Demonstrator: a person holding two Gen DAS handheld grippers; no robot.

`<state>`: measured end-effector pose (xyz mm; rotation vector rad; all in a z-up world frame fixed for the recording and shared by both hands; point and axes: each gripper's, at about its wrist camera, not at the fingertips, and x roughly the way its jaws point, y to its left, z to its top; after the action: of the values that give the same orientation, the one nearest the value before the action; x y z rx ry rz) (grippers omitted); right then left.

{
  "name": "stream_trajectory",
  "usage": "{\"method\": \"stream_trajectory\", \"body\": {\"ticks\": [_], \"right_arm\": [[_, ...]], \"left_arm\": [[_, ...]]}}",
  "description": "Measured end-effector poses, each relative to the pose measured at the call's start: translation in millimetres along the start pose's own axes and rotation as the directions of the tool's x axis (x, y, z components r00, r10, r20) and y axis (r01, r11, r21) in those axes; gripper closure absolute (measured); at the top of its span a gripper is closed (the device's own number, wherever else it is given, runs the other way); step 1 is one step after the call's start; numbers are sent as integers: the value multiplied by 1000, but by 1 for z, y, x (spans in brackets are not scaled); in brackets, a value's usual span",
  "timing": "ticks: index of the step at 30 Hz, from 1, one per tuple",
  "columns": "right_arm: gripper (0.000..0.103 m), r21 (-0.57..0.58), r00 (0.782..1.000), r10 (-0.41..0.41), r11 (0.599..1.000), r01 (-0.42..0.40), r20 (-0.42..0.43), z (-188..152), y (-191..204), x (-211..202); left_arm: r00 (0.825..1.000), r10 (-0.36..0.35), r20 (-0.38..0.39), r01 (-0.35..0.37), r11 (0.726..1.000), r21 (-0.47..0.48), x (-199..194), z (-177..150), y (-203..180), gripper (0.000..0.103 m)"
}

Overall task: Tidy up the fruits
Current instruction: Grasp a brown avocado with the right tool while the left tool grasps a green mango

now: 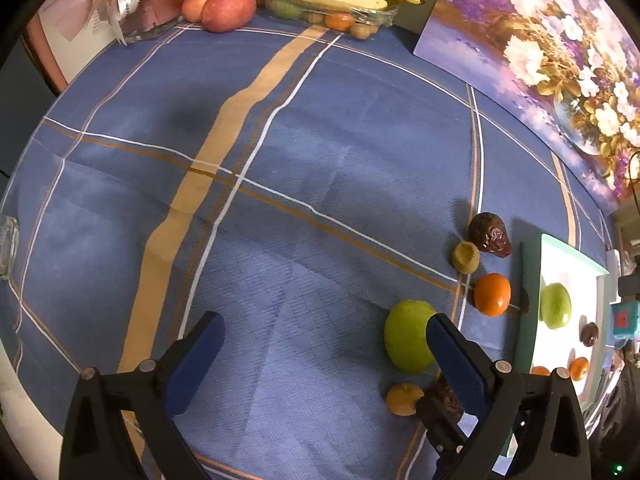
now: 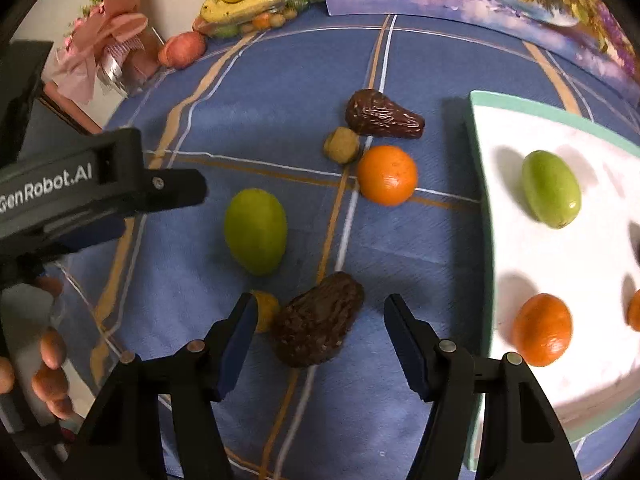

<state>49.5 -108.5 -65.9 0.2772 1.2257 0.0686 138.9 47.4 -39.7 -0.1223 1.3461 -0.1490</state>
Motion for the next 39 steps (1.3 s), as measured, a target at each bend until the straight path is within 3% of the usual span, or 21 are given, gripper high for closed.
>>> {"method": "stream_trajectory", "body": {"ticks": [7, 15, 21, 24, 33, 39], "right_arm": [[54, 47, 998, 58, 997, -59, 12, -1, -7, -2], [60, 85, 995, 97, 992, -98, 14, -5, -21, -5], [61, 78, 996, 87, 993, -88, 14, -3, -23, -10], [66, 93, 997, 72, 993, -74, 25, 2, -27, -13], [67, 118, 997, 70, 990, -74, 32, 3, -38, -19], [67, 109, 997, 69, 992, -71, 22, 6, -34, -16]], "left_arm": [[1000, -14, -7, 14, 1000, -4, 3, 0, -3, 2], [999, -26, -25, 26, 1000, -3, 9, 0, -10, 2], [999, -41, -36, 41, 999, -5, 14, -2, -15, 2], [998, -50, -48, 50, 999, -3, 18, -2, -20, 5], [992, -92, -85, 93, 996, 16, 30, -4, -35, 23], [986, -122, -113, 125, 992, 24, 40, -5, -48, 54]]}}
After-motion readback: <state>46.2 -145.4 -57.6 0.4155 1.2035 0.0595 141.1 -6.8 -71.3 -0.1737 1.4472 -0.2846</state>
